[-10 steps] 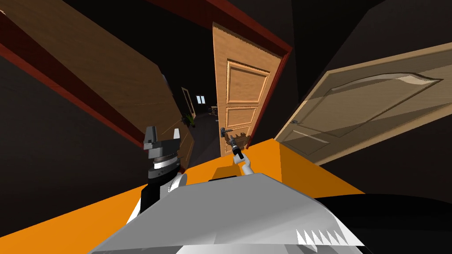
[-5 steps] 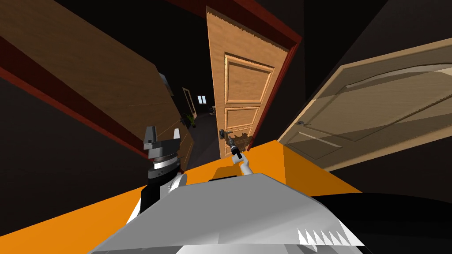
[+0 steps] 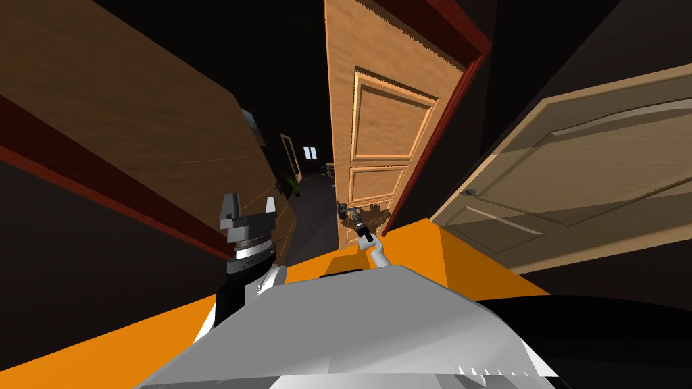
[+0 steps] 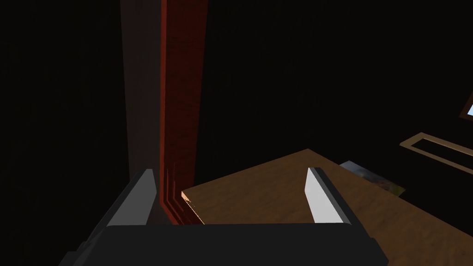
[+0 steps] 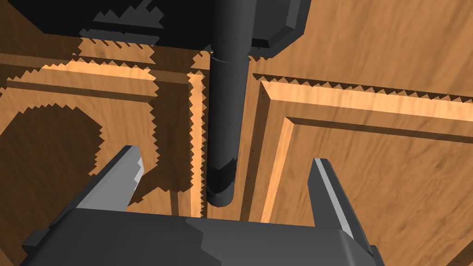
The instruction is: Push the door open
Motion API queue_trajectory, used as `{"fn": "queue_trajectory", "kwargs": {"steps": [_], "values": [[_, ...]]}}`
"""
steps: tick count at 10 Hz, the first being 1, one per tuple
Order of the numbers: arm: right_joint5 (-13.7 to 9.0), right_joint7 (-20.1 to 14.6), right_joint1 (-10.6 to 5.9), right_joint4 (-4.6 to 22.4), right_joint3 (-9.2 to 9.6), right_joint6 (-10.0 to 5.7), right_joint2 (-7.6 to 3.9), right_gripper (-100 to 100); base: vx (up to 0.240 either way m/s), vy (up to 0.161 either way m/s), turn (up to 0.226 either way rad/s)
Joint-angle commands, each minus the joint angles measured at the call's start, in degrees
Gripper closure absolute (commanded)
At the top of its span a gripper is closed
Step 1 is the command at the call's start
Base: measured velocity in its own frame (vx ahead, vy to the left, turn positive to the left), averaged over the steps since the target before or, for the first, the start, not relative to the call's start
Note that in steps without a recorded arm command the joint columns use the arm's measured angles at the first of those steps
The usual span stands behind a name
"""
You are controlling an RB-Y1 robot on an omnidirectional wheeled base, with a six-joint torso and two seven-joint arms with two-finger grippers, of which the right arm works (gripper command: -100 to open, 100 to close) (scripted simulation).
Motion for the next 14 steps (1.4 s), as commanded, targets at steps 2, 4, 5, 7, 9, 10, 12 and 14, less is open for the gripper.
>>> {"fn": "queue_trajectory", "kwargs": {"steps": [2, 4, 5, 7, 9, 10, 12, 14], "values": [[-0.13, 0.03, -0.37, 0.72, -0.42, -0.33, 1.57, -100, 0.206, 0.026, 0.023], [-0.11, 0.09, -0.37, 0.64, -0.47, -0.22, 2.12, -100, 0.144, 0.023, 0.011], [-0.11, 0.09, -0.37, 0.64, -0.47, -0.22, 2.12, 100, -0.01, -0.002, -0.004], [-0.11, 0.09, -0.37, 0.64, -0.47, -0.22, 2.12, 100, -0.018, -0.006, 0.011], [-0.11, 0.09, -0.37, 0.64, -0.47, -0.22, 2.12, 100, 0.0, 0.0, 0.0], [-0.11, 0.09, -0.37, 0.64, -0.47, -0.22, 2.12, 100, 0.0, 0.0, 0.0], [-0.31, 0.28, -0.83, 0.58, -1.55, -0.21, 1.04, 100, 0.14, 0.062, -0.034], [-0.49, 0.51, -0.94, 0.69, -2.6, -0.16, 0.16, 100, 0.136, 0.091, -0.045]]}}
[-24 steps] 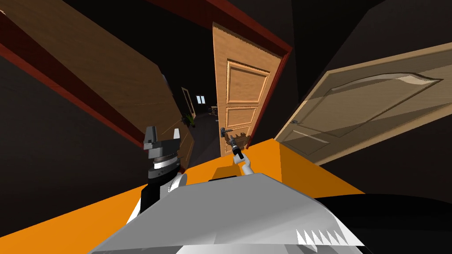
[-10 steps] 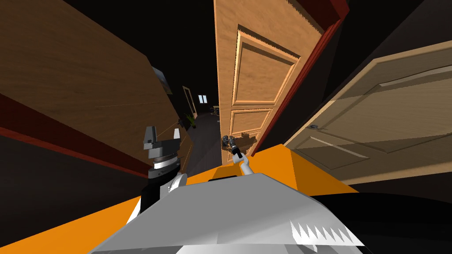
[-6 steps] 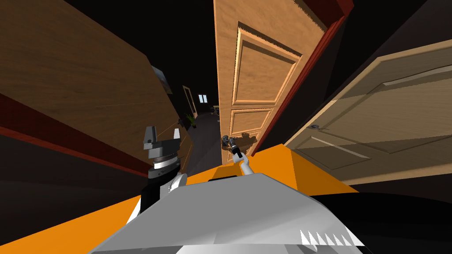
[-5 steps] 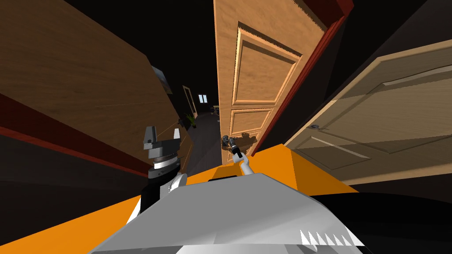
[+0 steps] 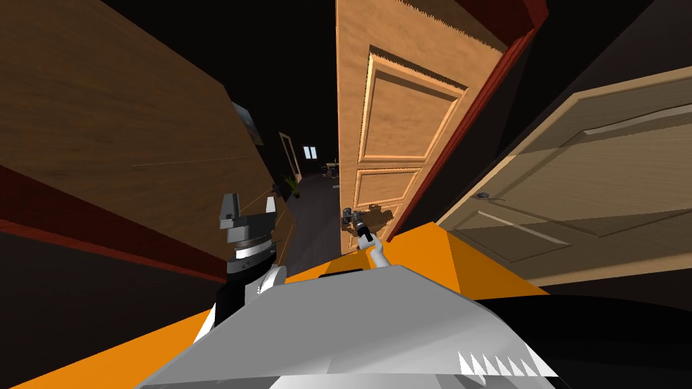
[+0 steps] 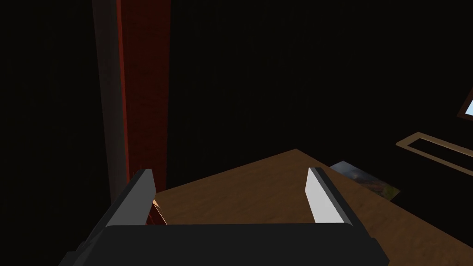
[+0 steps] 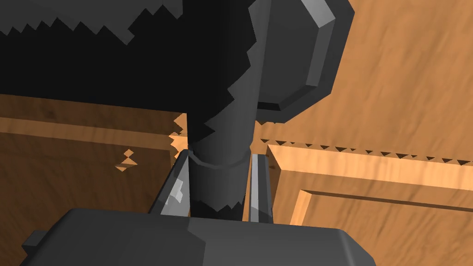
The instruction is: Push the door open
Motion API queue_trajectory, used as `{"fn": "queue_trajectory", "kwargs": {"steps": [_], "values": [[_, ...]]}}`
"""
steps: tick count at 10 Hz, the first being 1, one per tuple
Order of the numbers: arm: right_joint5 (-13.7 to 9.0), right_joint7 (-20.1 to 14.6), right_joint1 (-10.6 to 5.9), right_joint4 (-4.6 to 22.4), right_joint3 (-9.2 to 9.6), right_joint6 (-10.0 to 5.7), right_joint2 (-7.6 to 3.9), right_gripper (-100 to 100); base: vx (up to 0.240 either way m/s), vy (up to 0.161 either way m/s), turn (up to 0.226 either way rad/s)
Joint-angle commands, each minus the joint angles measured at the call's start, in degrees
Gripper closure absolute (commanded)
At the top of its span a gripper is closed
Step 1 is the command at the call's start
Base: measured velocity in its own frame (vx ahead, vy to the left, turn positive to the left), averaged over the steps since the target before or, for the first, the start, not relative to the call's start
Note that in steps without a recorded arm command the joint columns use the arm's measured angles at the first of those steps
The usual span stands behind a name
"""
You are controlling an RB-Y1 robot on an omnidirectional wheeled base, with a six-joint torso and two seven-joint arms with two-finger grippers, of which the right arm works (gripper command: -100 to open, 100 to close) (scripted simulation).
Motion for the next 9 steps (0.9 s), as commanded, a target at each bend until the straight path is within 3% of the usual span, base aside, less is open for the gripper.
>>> {"fn": "queue_trajectory", "kwargs": {"steps": [1, 5, 9], "values": [[-0.25, 0.16, -0.39, -0.27, -1.44, -0.61, -1.35, 100, 0.179, 0.102, -0.045], [-0.69, 0.75, -0.67, 0.01, -4.07, -0.49, -2.67, 100, 0.176, 0.118, -0.072], [-1.06, 1.23, -0.89, 0.23, -6.21, -0.39, -3.24, 100, 0.138, 0.092, -0.058]]}}
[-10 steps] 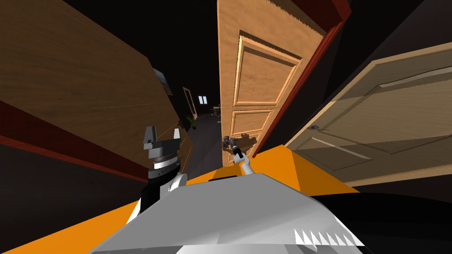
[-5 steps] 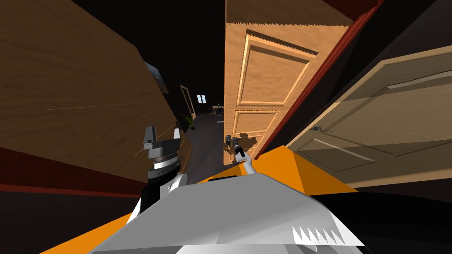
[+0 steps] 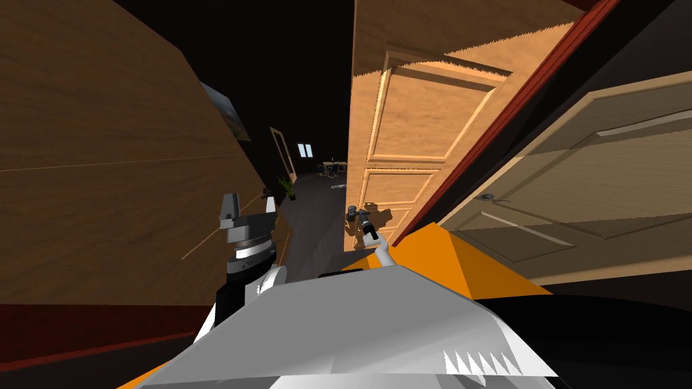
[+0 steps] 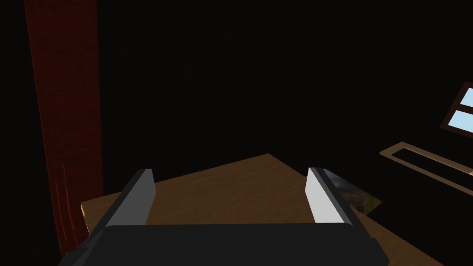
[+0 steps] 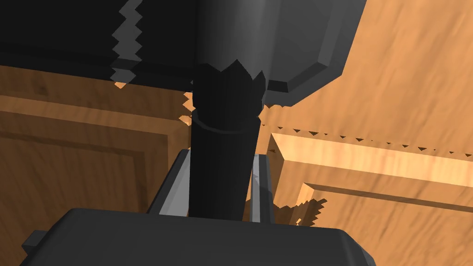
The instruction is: Push the door open
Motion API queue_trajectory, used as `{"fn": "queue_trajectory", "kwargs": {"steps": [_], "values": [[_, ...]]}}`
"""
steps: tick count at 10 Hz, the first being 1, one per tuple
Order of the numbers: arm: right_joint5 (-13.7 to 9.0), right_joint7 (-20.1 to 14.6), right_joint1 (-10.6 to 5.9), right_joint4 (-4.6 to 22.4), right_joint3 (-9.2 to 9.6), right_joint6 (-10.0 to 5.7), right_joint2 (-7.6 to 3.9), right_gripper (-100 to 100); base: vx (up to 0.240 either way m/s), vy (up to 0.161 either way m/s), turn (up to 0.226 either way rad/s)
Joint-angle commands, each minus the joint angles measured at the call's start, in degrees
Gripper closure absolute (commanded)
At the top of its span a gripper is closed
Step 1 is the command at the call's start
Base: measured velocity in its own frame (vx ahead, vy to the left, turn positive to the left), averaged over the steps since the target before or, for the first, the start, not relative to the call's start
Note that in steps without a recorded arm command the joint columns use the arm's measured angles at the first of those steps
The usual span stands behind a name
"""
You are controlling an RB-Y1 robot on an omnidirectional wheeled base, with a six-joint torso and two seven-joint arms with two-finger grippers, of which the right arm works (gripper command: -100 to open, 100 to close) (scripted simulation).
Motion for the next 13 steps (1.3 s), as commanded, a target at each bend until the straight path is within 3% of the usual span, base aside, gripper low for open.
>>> {"fn": "queue_trajectory", "kwargs": {"steps": [1, 7, 13], "values": [[-0.23, 0.33, -0.62, 0.71, -1.69, -0.59, -0.76, 100, 0.098, 0.063, -0.033], [-0.91, 1.21, -1.05, 1.13, -5.66, -0.41, -0.58, 100, 0.124, 0.106, -0.082], [-1.64, 2.17, -1.5, 1.58, -9.96, -0.21, 1.33, 100, 0.181, 0.133, -0.095]]}}
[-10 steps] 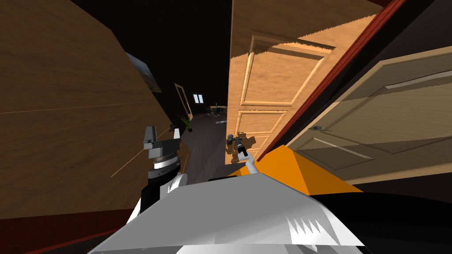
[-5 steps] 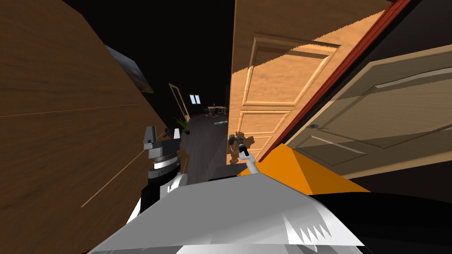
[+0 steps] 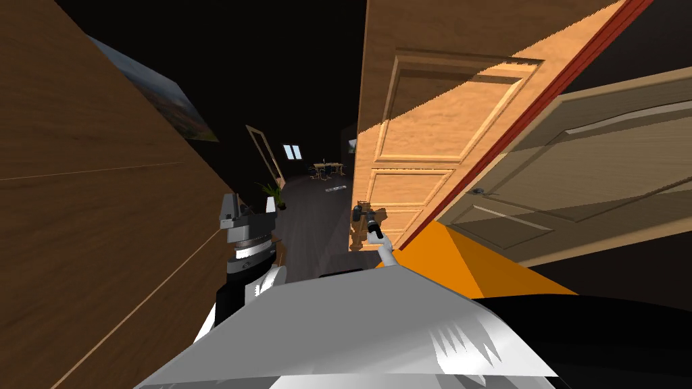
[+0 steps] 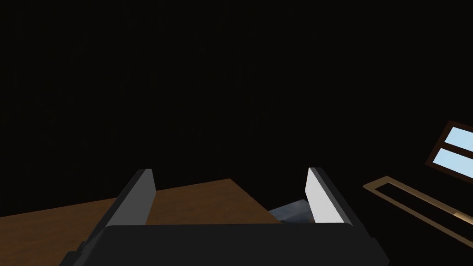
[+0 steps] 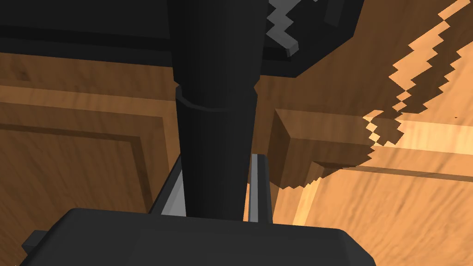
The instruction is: Push the door open
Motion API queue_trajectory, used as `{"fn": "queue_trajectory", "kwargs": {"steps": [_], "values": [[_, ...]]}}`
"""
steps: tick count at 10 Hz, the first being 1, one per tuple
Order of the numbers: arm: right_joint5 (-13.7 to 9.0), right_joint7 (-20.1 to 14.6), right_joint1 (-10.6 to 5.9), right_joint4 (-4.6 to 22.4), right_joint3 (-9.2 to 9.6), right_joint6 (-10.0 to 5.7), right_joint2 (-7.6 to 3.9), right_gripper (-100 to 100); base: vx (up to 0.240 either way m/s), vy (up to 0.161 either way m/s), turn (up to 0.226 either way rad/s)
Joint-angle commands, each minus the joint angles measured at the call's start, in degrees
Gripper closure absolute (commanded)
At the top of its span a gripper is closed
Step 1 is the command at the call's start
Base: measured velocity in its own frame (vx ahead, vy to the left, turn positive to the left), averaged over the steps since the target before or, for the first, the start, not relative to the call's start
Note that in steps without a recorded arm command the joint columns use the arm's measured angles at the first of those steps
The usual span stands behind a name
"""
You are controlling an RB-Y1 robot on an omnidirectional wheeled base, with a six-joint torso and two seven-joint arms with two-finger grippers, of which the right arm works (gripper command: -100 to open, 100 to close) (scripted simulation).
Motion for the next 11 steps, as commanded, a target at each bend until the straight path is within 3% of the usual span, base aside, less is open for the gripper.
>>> {"fn": "queue_trajectory", "kwargs": {"steps": [1, 3, 5, 11], "values": [[-0.13, 0.25, -0.45, 0.08, -0.8, -0.07, 0.71, 100, 0.165, 0.078, -0.07], [-0.28, 0.44, -0.54, 0.17, -1.66, -0.03, 1.48, 100, 0.131, 0.101, -0.066], [-0.51, 0.5, -0.27, 0.05, -2.88, -0.12, -0.09, 100, 0.085, 0.035, -0.048], [-1.04, 0.97, -0.09, -0.06, -5.67, -0.07, -2.12, 100, 0.163, 0.049, -0.038]]}}
